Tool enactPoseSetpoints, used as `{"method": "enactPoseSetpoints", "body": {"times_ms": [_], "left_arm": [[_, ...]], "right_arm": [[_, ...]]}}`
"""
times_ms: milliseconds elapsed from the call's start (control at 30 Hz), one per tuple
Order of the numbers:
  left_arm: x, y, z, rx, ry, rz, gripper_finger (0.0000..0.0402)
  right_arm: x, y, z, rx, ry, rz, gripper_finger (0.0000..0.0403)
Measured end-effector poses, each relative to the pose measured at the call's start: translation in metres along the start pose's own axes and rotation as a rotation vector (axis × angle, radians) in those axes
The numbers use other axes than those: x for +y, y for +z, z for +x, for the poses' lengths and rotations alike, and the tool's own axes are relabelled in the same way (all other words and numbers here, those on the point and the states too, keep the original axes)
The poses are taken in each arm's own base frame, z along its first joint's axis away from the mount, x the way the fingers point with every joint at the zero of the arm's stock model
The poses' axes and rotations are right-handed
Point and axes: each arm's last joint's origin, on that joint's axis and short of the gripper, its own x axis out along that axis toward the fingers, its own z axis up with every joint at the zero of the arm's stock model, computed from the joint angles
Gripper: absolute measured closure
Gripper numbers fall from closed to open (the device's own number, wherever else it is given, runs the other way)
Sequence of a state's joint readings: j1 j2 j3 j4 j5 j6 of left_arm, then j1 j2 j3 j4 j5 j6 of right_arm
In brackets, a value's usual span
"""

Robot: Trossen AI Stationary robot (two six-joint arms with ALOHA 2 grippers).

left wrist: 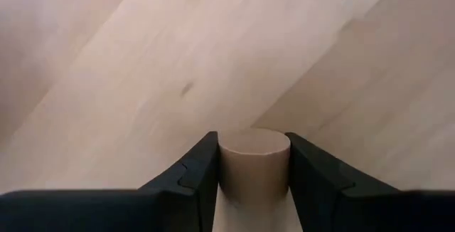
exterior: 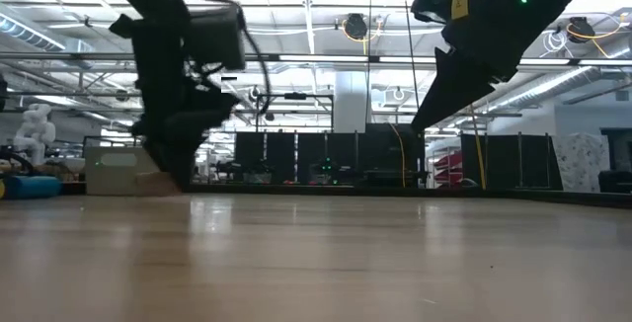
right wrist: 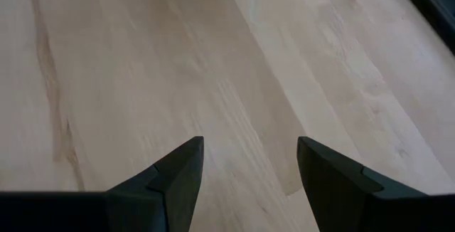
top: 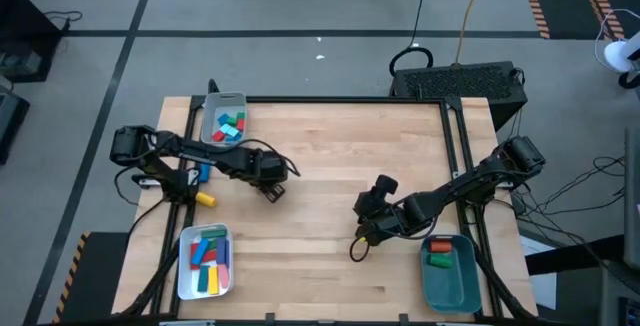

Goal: Sort blocks by size
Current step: Put the brown cylindrical block into the blue bin

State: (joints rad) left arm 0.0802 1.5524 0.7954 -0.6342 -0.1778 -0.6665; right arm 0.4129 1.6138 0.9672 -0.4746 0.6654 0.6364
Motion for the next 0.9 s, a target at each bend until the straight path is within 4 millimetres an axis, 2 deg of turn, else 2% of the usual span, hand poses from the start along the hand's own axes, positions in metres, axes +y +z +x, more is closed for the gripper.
{"method": "enactPoseSetpoints", "body": {"times_ms": [300,467,767,900], "left_arm": [[-0.032,0.03,-0.016,-0.332,-0.241,0.054,0.0266],[-0.05,0.04,-0.029,-0.521,-0.368,0.108,0.0266],[-0.082,0.042,-0.061,-0.862,-0.556,0.265,0.0266],[-0.095,0.037,-0.076,-1.0,-0.612,0.334,0.0266]], "right_arm": [[0.0,0.001,0.0,-0.013,-0.007,0.031,0.0193],[0.007,0.004,-0.003,-0.056,0.038,0.087,0.0193],[0.023,0.023,-0.01,-0.274,0.185,0.125,0.0193],[0.024,0.028,-0.011,-0.332,0.163,0.133,0.0193]]}}
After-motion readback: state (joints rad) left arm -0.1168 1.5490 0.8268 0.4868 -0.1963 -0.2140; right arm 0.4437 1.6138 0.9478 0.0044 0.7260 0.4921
